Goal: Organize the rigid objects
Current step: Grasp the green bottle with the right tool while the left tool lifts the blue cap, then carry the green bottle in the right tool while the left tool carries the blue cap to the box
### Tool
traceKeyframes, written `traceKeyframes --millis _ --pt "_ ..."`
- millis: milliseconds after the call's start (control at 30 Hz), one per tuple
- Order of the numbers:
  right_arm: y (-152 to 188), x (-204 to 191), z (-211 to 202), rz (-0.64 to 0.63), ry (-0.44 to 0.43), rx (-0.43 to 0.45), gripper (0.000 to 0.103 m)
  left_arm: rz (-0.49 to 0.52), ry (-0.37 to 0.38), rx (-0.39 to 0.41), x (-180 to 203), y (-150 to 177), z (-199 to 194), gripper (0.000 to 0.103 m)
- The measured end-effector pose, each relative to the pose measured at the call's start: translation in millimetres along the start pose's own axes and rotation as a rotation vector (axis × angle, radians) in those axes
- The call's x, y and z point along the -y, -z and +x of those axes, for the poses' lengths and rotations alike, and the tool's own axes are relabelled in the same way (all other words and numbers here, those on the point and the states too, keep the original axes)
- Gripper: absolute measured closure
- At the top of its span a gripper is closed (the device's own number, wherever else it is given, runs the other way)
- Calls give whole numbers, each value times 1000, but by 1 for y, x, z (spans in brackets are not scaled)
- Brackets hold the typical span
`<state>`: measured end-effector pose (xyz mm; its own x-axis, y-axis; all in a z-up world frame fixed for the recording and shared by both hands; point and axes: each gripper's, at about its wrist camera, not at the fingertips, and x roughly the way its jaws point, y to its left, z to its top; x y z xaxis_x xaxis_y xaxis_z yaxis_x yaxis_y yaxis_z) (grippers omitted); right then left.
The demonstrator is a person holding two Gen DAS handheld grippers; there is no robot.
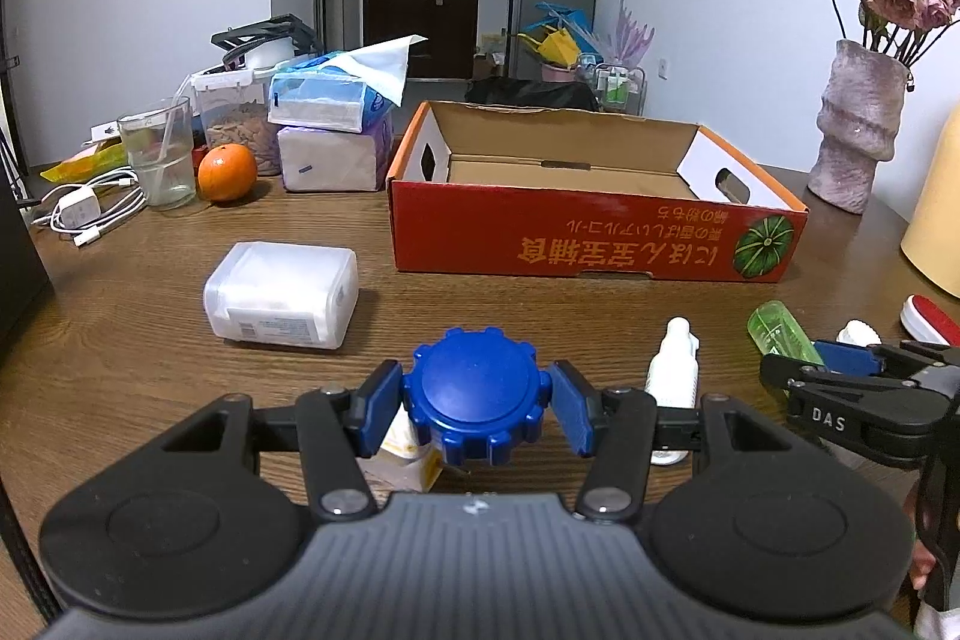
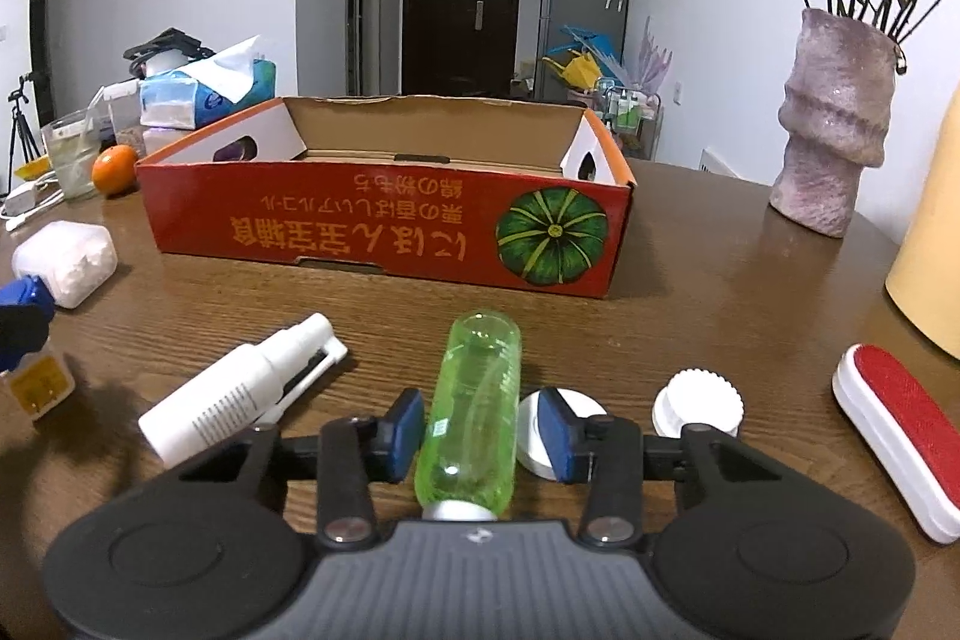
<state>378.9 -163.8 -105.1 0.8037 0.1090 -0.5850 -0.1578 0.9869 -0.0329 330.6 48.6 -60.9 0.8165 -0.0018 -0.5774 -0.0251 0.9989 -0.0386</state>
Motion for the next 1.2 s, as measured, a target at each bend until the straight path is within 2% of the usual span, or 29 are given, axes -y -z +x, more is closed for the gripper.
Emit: traceKeyframes --millis 200,433,500,533,700,767,900,1200 --pt "1 -4 -1 -21 -19 11 68 -2 2 9 0 1 -1 48" --pt "3 -15 -2 -80 -1 7 68 3 3 13 1 3 -2 48" --pt "4 -14 -4 -77 -17 9 69 2 1 16 1 3 -3 48" --pt "4 -14 -6 -74 -32 13 73 1 2 19 1 4 -4 48" --pt "7 -21 -15 -99 -97 18 73 -7 7 31 -1 4 -7 48" --pt "7 -23 -12 -87 -118 -15 73 -6 9 31 -1 4 -8 48" --pt "7 -21 -9 -49 -130 -26 73 -7 14 32 -2 4 -9 48" --pt "10 -18 -27 5 -142 12 73 -16 20 41 -3 4 -13 48"
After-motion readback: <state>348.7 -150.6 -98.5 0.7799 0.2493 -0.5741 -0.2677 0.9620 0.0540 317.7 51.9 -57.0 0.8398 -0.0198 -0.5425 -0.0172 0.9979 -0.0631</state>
